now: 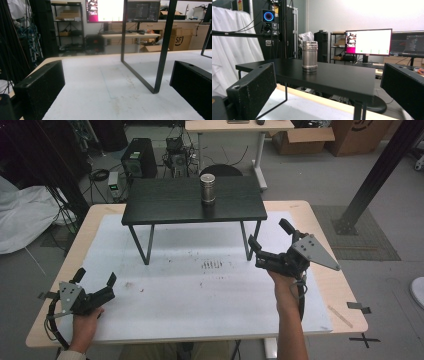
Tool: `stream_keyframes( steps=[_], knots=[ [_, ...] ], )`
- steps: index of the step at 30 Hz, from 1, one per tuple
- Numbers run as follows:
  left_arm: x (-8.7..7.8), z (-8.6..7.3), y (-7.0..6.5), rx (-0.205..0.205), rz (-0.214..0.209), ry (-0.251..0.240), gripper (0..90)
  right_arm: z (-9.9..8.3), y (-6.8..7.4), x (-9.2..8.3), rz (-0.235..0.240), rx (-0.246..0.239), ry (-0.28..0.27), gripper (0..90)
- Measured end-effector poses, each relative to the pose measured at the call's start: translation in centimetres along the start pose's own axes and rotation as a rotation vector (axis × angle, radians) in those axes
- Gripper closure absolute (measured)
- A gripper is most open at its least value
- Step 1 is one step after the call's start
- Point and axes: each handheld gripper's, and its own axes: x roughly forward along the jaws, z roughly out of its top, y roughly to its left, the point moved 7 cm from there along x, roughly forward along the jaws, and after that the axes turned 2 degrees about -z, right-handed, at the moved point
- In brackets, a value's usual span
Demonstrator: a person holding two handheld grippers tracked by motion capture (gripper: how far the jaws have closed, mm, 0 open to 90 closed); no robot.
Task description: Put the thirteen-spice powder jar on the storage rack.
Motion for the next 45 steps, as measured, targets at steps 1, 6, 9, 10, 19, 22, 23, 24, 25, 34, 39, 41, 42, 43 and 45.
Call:
stream_keyframes(
  steps=[1,6,9,10,19,22,23,24,25,34,39,41,42,43,45],
  knots=[
    [0.0,0.0,0.0,0.0,0.0,0.0,0.3,0.0,0.0,0.0,0.0,0.0,0.0,0.0],
    [0.0,0.0,0.0,0.002,0.0,0.0,0.2,-1.2,-0.5,-1.5,-0.028,-0.001,0.008,0.0],
    [0.0,0.0,0.0,0.004,0.001,0.002,0.3,-2.0,-0.8,-2.4,-0.046,-0.01,0.017,0.0],
    [0.0,0.0,0.0,0.004,0.001,0.001,0.2,-2.2,-0.9,-2.7,-0.053,-0.014,0.017,0.0],
    [0.0,0.0,0.0,0.003,0.001,0.001,0.3,-4.9,-1.9,-4.9,-0.101,0.005,0.036,0.0],
    [0.0,0.0,0.0,0.002,0.002,0.0,0.2,-6.1,-2.2,-5.4,-0.119,0.013,0.051,0.0],
    [0.0,0.0,0.0,0.001,0.002,-0.001,0.2,-6.1,-2.2,-5.4,-0.119,0.013,0.051,0.0],
    [0.0,0.0,0.0,0.0,0.002,-0.001,0.2,-6.6,-2.3,-5.5,-0.122,0.019,0.056,0.0],
    [0.0,0.0,0.0,0.0,0.002,-0.001,0.2,-6.8,-2.4,-5.6,-0.124,0.02,0.058,0.0],
    [0.0,0.0,0.0,0.001,0.003,-0.001,0.2,-8.7,-2.6,-6.3,-0.145,0.017,0.072,0.0],
    [0.0,0.0,0.0,0.001,0.003,-0.003,0.2,-9.8,-2.6,-6.6,-0.158,0.015,0.074,0.0],
    [0.0,0.0,0.0,0.001,0.002,-0.004,0.2,-10.3,-2.6,-6.7,-0.164,0.014,0.08,0.0],
    [0.0,0.0,0.0,0.0,0.002,-0.005,0.2,-10.5,-2.6,-6.7,-0.165,0.012,0.081,0.0],
    [0.0,0.0,0.0,0.001,0.003,-0.006,0.3,-10.8,-2.7,-6.7,-0.17,0.01,0.084,0.0],
    [0.0,0.0,0.0,0.001,0.003,-0.005,0.3,-11.2,-2.7,-6.7,-0.177,0.003,0.088,0.0]
  ],
)
